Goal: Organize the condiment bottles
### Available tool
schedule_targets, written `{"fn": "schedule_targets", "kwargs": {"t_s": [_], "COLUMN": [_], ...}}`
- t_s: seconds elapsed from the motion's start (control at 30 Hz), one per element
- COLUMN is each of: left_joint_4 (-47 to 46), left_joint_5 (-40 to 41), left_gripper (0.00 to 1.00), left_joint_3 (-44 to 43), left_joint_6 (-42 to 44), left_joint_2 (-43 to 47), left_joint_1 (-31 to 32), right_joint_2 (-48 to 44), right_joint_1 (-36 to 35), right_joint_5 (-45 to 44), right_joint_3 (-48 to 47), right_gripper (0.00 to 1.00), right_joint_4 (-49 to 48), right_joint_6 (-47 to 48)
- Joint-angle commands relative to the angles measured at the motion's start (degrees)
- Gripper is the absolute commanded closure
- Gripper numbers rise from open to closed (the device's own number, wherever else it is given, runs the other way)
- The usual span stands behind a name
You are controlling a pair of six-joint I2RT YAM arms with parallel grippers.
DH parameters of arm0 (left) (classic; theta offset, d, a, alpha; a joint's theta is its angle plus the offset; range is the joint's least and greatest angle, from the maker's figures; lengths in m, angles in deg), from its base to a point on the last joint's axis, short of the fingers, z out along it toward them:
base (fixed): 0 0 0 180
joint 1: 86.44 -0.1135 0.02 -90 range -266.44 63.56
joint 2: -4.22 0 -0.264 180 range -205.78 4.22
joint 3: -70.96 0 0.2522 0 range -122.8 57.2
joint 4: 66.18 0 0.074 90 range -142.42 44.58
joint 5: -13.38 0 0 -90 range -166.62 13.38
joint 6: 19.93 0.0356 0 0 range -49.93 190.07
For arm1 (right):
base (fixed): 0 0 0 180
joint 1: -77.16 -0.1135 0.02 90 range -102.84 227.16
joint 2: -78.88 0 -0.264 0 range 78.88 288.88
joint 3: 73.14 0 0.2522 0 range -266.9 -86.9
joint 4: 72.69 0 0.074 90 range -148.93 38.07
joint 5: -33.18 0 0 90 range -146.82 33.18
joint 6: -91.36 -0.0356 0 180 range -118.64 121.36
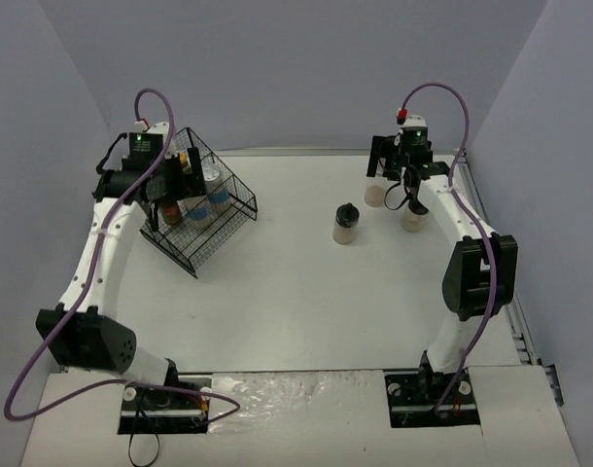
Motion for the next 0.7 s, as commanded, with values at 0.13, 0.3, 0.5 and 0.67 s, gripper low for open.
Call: {"fn": "schedule_targets", "kwargs": {"t_s": [0.13, 0.3, 0.5, 0.67], "left_joint_4": [1.83, 2.23, 3.36, 2.84], "left_joint_5": [-7.87, -8.55, -7.76, -7.5], "left_gripper": [0.03, 0.03, 0.03, 0.03], "left_joint_3": [14.98, 23.31, 25.69, 24.85], "left_joint_6": [-1.73, -2.22, -2.39, -2.53], "left_joint_2": [18.6, 26.14, 27.56, 27.56], "left_joint_1": [0.35, 0.71, 0.8, 0.8], "right_joint_2": [6.09, 9.08, 11.19, 11.72], "right_joint_1": [0.06, -0.03, 0.06, 0.2], "right_joint_5": [3.8, 3.67, 2.35, 1.86], "right_joint_3": [-4.96, -5.78, -5.6, -4.25], "right_gripper": [0.0, 0.03, 0.12, 0.2], "right_joint_4": [-9.12, -10.86, -11.74, -13.37], "right_joint_6": [4.58, 5.68, 7.17, 8.22]}}
